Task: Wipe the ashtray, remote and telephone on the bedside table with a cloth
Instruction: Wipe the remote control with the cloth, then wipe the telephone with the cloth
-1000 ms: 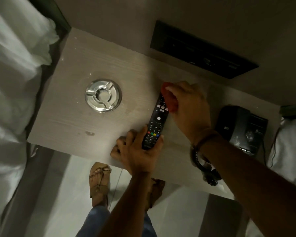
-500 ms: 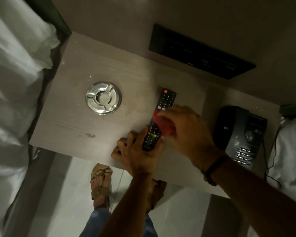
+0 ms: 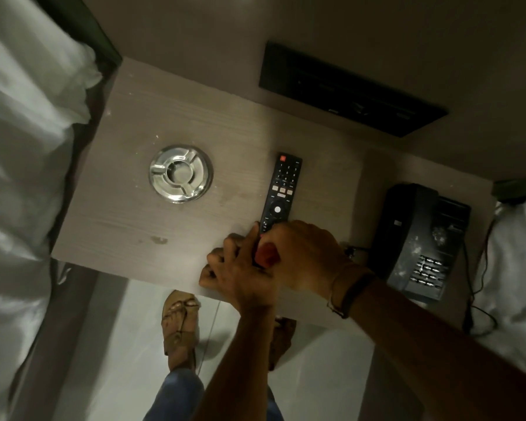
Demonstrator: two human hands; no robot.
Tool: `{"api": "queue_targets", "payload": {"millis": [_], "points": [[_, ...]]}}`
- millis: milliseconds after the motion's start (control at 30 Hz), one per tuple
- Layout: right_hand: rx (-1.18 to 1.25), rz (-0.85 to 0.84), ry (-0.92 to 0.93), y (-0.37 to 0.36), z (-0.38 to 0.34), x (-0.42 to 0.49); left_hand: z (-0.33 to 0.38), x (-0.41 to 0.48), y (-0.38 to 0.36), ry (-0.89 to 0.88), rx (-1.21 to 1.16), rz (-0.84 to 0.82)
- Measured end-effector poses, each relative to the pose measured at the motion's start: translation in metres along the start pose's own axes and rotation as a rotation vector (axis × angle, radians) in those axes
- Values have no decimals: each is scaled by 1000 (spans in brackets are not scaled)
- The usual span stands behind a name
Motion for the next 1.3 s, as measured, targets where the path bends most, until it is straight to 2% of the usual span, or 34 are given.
{"api": "queue_targets", "payload": {"millis": [100, 200, 300, 400, 500, 567, 633, 700, 767, 900, 1000, 1133, 1233, 1300], "points": [[146, -130, 33, 7, 7, -4, 2, -4, 2, 6, -3, -36], [429, -41, 90, 6, 19, -30, 8, -5, 7, 3, -24, -64], [846, 37, 110, -18, 27, -73, 7, -7, 10, 2, 38, -73], [1321, 243, 92, -44, 40, -125, 4, -13, 19, -1, 24, -62], [1626, 490, -84, -69, 61, -179, 6, -26, 37, -31, -27, -16], [1723, 601, -173, -82, 77, -209, 22, -45, 44, -169, -41, -50], [1768, 716, -235, -88, 96, -232, 49, -74, 37, -351, -64, -218], [1780, 815, -259, -89, 120, -247, 79, -104, 17, -483, -65, -385], [1783, 875, -238, -84, 145, -252, 101, -122, -7, -528, -69, -460], [1658, 862, -101, -66, 189, -243, 132, -122, -55, -423, -72, -523], [1447, 850, -17, -49, 213, -225, 142, -125, -81, -376, -13, -358], [921, 961, 40, -9, 213, -191, 145, -128, -91, -323, -49, -170], [552, 977, -25, 14, 215, -163, 150, -124, -104, -279, -43, -89], [276, 920, -96, 20, 212, -147, 150, -124, -110, -270, -30, -38]]}}
Point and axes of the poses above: each hand's wrist, its own x-axis towards the middle knuckle, its own y-axis out of the back of the hand, z = x × y, the point moved 3 cm from there along x, towards the middle knuckle, and after that the axes turned 15 degrees about -z, right-handed, at the moved point
